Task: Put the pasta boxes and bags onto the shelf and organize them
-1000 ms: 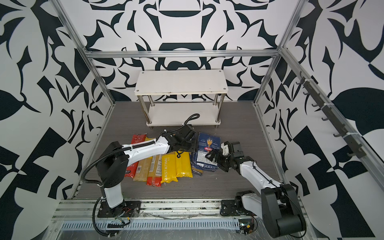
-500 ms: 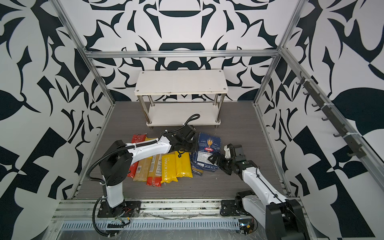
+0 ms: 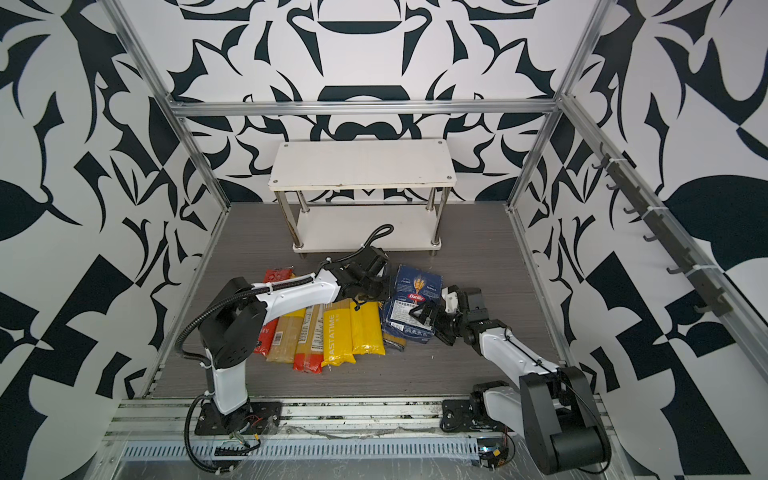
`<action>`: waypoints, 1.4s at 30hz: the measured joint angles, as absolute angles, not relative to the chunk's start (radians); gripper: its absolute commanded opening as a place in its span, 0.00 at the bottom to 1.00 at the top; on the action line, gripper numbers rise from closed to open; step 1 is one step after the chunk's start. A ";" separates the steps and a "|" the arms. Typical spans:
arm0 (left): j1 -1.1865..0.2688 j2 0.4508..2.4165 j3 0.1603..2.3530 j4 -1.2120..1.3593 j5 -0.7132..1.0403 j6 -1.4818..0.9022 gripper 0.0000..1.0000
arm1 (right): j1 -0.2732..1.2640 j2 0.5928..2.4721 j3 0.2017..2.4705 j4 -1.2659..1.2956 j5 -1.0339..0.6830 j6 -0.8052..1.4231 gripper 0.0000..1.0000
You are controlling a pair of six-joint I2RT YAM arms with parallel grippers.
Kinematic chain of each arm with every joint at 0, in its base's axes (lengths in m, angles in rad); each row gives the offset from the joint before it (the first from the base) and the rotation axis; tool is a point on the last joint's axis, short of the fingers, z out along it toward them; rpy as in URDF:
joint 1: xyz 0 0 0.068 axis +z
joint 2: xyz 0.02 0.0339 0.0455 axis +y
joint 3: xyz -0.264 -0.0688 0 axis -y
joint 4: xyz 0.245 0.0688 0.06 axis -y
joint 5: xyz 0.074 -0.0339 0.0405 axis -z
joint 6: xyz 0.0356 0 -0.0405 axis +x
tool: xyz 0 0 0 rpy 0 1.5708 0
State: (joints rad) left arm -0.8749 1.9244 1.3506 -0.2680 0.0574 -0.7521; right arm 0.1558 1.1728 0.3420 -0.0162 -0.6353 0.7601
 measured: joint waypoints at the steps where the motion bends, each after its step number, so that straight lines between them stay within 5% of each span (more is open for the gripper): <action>1: -0.874 1.926 1.350 -0.264 0.061 -0.754 0.19 | 0.155 1.173 0.339 -0.006 -0.638 0.761 0.99; 19: -0.857 1.952 1.350 -0.209 0.122 -0.779 0.17 | 0.158 1.062 0.258 0.087 -0.643 0.788 0.99; 42: -0.831 1.965 1.280 -0.043 0.188 -0.838 0.16 | 0.155 1.159 0.275 0.209 -0.683 0.859 0.98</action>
